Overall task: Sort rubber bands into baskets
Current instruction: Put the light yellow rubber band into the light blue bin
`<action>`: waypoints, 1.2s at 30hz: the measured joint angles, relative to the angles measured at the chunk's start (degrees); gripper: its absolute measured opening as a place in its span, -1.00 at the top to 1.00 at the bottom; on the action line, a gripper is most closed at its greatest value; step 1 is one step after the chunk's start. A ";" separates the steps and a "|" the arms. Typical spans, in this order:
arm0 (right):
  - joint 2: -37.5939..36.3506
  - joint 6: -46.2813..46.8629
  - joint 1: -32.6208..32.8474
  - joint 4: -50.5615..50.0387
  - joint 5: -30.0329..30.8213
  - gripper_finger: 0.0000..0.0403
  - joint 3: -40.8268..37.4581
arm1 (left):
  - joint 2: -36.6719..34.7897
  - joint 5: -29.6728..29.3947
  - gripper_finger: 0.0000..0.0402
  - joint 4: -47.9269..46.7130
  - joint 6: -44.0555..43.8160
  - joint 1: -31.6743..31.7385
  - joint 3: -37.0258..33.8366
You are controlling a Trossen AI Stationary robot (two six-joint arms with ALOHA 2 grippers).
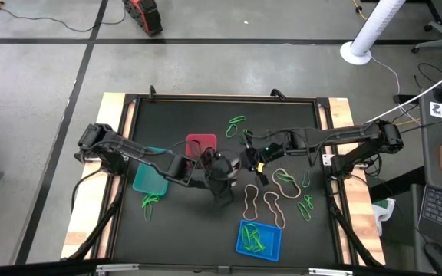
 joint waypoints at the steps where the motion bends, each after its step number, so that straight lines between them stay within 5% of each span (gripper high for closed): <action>1: 0.00 0.00 -0.02 0.00 -0.02 0.99 0.03 | 0.00 -0.08 0.18 0.00 -0.46 0.25 0.00; 16: 0.00 -0.02 -0.02 -0.03 -0.12 0.99 0.02 | 0.00 -0.06 0.20 0.00 0.81 3.29 0.00; 27: 0.00 -0.05 -0.07 -0.01 0.02 0.99 0.02 | 0.00 1.44 0.93 -0.07 7.58 3.29 -0.02; 36: 0.00 1.98 -0.01 0.83 0.02 0.94 0.02 | 0.00 2.42 0.98 -2.55 8.64 3.29 0.00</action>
